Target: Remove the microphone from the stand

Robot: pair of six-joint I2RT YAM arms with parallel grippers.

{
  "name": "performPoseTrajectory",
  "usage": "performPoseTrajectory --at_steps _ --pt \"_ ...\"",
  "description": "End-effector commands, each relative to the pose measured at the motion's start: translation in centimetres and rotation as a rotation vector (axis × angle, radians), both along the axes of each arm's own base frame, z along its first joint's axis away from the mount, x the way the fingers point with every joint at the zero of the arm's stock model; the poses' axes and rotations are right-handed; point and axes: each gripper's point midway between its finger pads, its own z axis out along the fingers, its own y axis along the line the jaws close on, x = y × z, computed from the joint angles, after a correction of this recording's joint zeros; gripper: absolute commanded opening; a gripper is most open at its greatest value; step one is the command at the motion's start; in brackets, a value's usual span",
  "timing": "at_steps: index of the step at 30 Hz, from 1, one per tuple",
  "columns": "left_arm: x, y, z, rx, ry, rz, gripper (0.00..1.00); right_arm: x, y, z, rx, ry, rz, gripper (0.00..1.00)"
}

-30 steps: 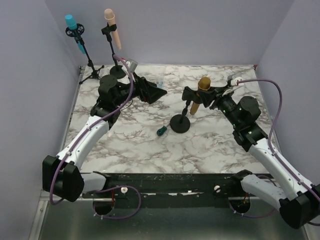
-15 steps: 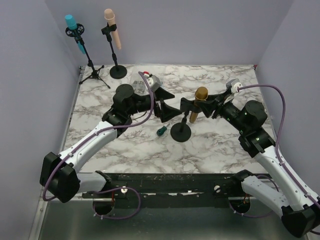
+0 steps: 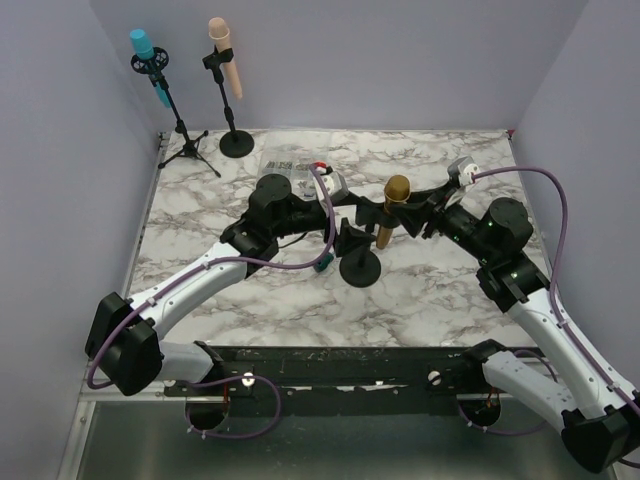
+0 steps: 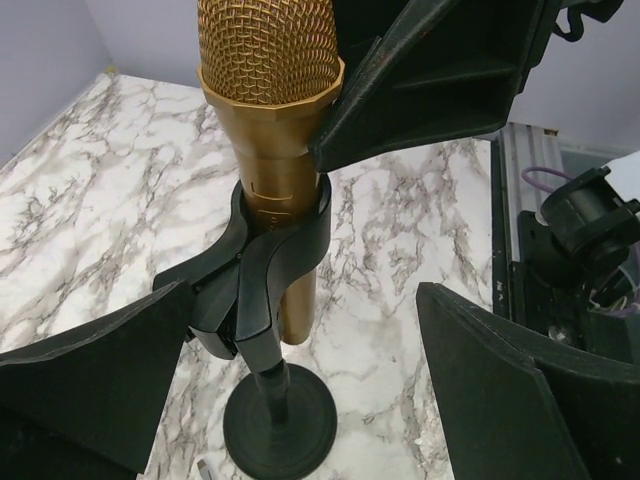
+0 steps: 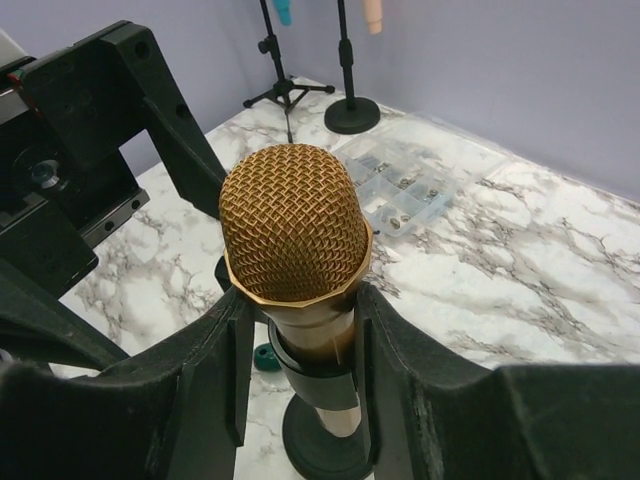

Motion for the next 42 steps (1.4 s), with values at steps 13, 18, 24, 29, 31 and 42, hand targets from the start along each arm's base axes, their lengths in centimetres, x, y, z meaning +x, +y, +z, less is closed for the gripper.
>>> performPoseTrajectory --at_steps 13,18,24,29,31,42 --pt "0.2 0.4 -0.9 0.056 0.034 0.056 0.99 0.9 -0.2 -0.6 0.042 0.142 -0.072 0.83" --pt "0.5 1.3 0.5 0.024 0.0 0.117 0.99 1.5 -0.9 0.7 0.07 0.171 -0.138 1.0" --pt "1.0 2.3 1.7 -0.009 -0.022 0.193 0.99 1.4 -0.2 0.9 0.087 0.159 -0.123 1.0" --pt "1.5 2.6 1.6 -0.006 -0.022 0.224 0.99 1.8 1.7 0.6 0.047 0.123 -0.156 0.99" --pt "1.8 2.8 1.6 -0.002 -0.019 0.244 0.99 1.9 2.6 0.8 0.028 0.107 -0.16 0.95" --pt "2.1 3.0 1.7 0.009 -0.014 0.268 0.99 3.7 2.5 0.4 -0.05 0.063 -0.345 0.75"
